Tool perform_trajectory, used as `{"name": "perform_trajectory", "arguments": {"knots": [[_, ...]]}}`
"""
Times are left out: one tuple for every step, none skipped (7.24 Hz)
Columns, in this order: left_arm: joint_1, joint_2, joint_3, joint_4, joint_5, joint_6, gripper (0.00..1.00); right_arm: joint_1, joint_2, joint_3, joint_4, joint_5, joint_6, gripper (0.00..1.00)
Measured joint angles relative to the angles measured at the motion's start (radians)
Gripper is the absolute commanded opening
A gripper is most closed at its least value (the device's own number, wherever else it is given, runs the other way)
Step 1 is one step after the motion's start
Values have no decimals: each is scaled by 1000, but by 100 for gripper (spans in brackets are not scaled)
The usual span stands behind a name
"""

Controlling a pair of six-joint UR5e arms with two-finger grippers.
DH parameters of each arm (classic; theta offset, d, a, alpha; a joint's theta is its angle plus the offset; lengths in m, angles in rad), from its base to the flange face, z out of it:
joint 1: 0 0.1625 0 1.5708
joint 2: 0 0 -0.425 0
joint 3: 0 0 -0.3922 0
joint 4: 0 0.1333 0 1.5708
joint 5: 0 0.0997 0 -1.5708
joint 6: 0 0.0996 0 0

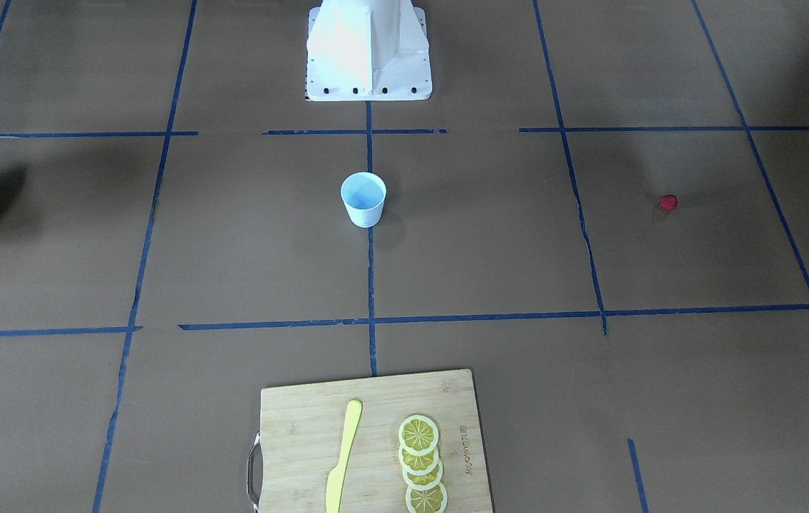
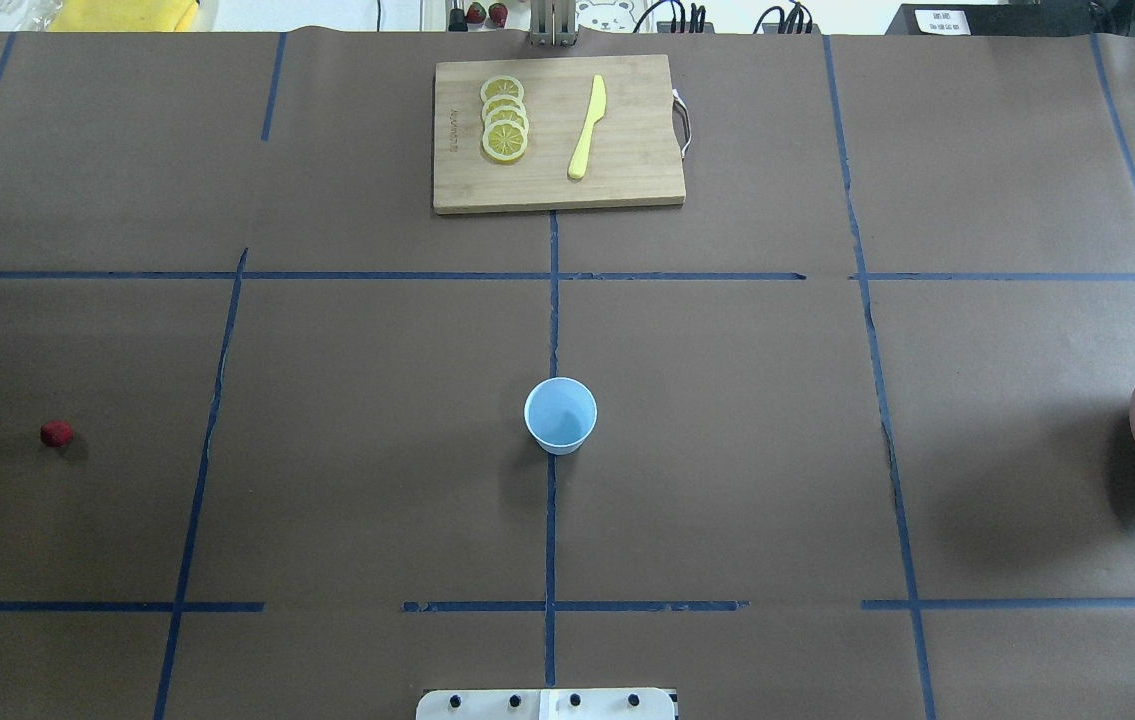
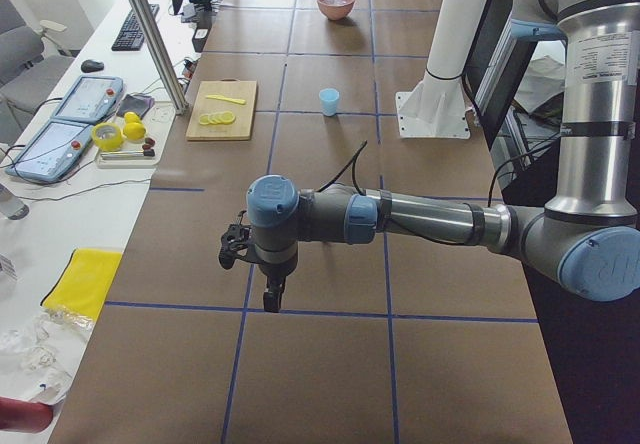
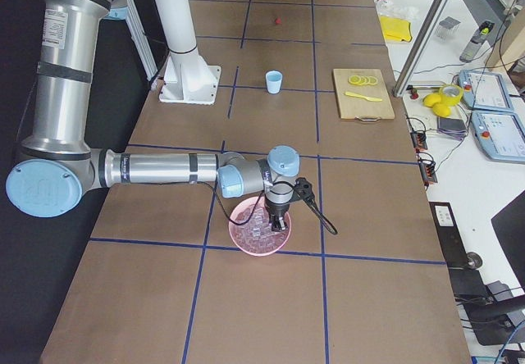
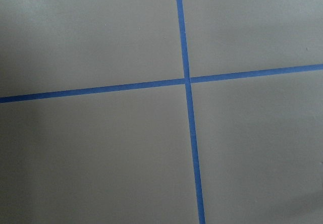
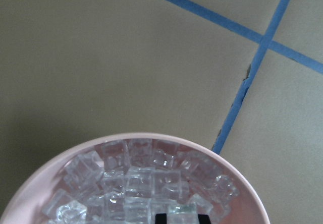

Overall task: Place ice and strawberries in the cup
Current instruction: 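Grasp one clear ice cube with the right gripper and lift it, then carry the ice cube with the right gripper over the blue cup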

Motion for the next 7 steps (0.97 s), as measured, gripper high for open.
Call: {"name": "perform_trajectory", "arguments": {"knots": [[0, 1, -3, 1, -7, -1, 100, 43, 8, 22, -31, 10, -36, 0], [0, 2, -6, 1, -10, -1, 100, 76, 30, 59, -83, 30, -51, 0], [0, 3, -7, 0, -11, -1, 100, 94, 68, 90, -142, 68, -51, 0], [0, 4, -7, 0, -12, -1, 100, 101, 117, 107, -192, 116, -38, 0], [0, 4, -5, 1, -12, -1, 100, 99, 170, 115, -216, 168, 11, 0], [0, 3, -2, 1, -13, -1, 100, 80, 227, 121, -222, 200, 98, 0], [0, 3, 1, 0, -13, -1, 100, 25, 293, 133, -224, 207, 223, 0]]}}
